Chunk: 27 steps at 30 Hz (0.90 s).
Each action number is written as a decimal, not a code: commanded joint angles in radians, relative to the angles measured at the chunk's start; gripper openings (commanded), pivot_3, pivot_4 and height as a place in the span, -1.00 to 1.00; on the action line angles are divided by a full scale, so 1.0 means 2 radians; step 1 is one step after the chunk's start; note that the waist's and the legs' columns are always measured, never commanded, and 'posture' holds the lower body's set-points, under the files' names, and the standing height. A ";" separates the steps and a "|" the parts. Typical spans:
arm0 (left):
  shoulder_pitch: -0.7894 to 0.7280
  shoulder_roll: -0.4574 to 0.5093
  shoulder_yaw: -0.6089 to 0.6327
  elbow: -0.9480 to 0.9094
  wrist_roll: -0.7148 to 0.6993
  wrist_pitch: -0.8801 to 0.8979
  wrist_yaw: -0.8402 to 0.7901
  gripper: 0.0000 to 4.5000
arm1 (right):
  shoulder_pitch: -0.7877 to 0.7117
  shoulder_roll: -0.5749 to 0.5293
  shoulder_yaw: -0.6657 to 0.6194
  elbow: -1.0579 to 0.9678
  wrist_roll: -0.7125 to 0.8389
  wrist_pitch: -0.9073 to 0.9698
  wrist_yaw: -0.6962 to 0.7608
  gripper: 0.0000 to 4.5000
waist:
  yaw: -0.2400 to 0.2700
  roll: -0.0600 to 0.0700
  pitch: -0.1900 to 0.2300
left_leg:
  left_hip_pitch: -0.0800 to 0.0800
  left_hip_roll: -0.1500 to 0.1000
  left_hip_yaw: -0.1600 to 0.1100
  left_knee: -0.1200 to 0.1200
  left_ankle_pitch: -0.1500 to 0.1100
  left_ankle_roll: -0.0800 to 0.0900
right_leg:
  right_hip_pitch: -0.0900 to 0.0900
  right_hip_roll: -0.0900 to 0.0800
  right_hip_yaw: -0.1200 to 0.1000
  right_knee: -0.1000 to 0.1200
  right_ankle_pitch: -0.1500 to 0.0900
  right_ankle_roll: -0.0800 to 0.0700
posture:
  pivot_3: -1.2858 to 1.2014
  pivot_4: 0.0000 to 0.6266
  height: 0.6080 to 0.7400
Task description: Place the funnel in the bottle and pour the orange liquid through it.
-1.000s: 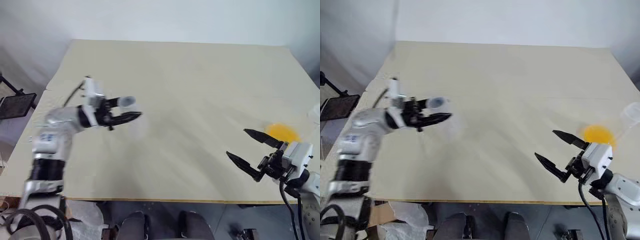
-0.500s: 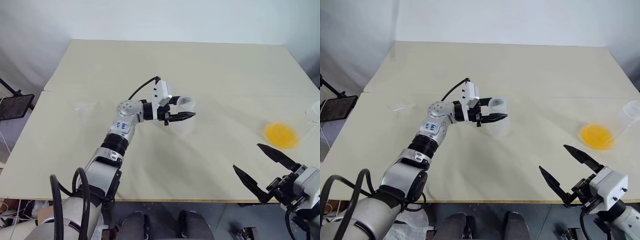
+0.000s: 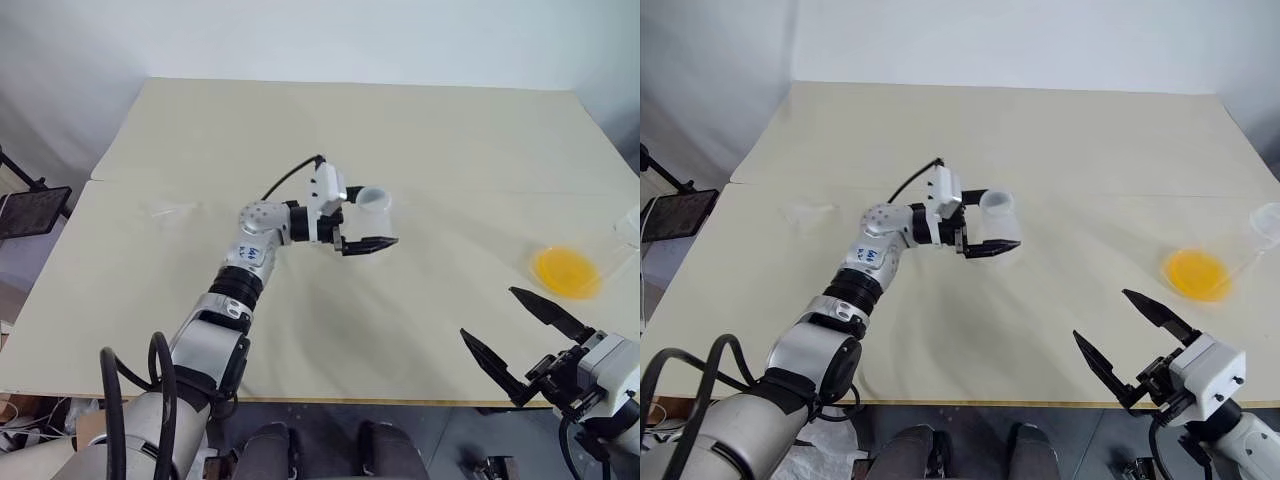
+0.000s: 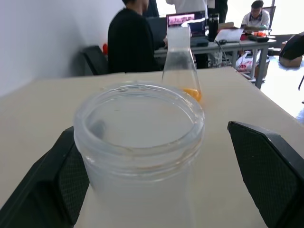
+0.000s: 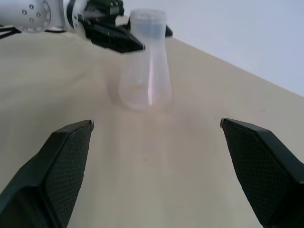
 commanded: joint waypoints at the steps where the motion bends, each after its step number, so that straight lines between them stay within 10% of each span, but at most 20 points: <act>1: 0.009 0.016 0.014 -0.050 -0.035 0.028 -0.047 1.00 | -0.007 -0.006 0.001 -0.006 0.011 -0.003 -0.001 1.00 | 0.000 0.000 0.000 | 0.000 0.000 0.000 0.000 0.000 0.000 | 0.000 0.000 0.000 0.000 0.000 0.000 | 0.03 -0.52 1.00; 27: 0.001 0.007 0.021 0.038 0.013 -0.011 0.024 1.00 | -0.046 -0.020 0.025 0.014 0.012 0.005 -0.002 1.00 | 0.002 0.000 0.000 | -0.001 -0.001 -0.001 0.002 0.000 0.000 | 0.000 0.000 -0.001 0.001 0.000 0.000 | 0.03 -0.52 1.00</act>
